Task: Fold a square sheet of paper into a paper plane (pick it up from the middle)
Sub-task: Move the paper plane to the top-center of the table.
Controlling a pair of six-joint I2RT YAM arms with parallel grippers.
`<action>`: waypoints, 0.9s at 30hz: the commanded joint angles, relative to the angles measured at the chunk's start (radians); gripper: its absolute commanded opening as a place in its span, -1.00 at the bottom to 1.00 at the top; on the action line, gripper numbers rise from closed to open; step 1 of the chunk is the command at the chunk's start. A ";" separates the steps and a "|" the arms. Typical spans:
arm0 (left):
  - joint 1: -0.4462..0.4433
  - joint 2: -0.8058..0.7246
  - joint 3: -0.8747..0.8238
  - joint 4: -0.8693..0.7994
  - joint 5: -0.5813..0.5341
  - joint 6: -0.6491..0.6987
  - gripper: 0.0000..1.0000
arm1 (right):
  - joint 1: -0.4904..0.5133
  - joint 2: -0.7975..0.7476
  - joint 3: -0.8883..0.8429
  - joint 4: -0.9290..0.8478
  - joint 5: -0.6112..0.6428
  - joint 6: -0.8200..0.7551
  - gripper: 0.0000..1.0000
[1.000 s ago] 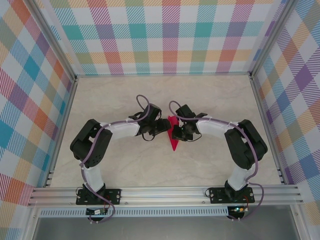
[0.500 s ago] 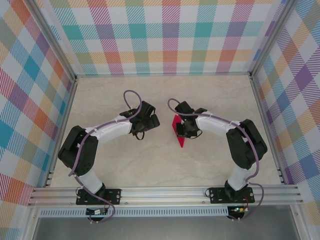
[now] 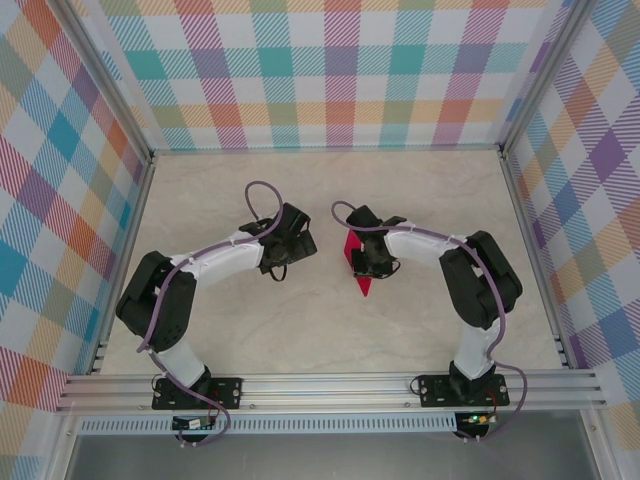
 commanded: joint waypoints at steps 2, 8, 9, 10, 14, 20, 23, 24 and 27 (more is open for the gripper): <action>0.017 -0.022 0.000 -0.024 -0.017 -0.012 1.00 | 0.008 0.020 0.021 -0.013 0.020 0.019 -0.59; 0.020 -0.036 0.001 -0.051 -0.037 -0.012 1.00 | 0.008 0.001 0.046 -0.022 0.056 0.020 -0.77; 0.021 -0.040 0.001 -0.060 -0.044 -0.013 1.00 | 0.007 -0.002 0.061 -0.022 0.063 0.012 -0.78; 0.024 -0.045 0.001 -0.066 -0.052 -0.012 1.00 | 0.007 0.001 0.078 -0.024 0.067 0.003 -0.79; 0.034 -0.073 -0.005 -0.106 -0.091 -0.017 1.00 | -0.002 0.065 0.195 -0.045 0.077 -0.045 -0.79; 0.046 -0.145 -0.060 -0.121 -0.118 -0.031 1.00 | -0.021 0.209 0.393 -0.079 0.063 -0.092 -0.78; 0.048 -0.173 -0.086 -0.120 -0.117 -0.034 1.00 | -0.033 0.280 0.494 -0.112 0.063 -0.104 -0.77; 0.049 -0.182 -0.092 -0.120 -0.117 -0.034 1.00 | -0.036 0.301 0.524 -0.122 0.066 -0.107 -0.77; 0.049 -0.198 -0.110 -0.118 -0.121 -0.033 1.00 | -0.046 0.350 0.596 -0.147 0.070 -0.117 -0.76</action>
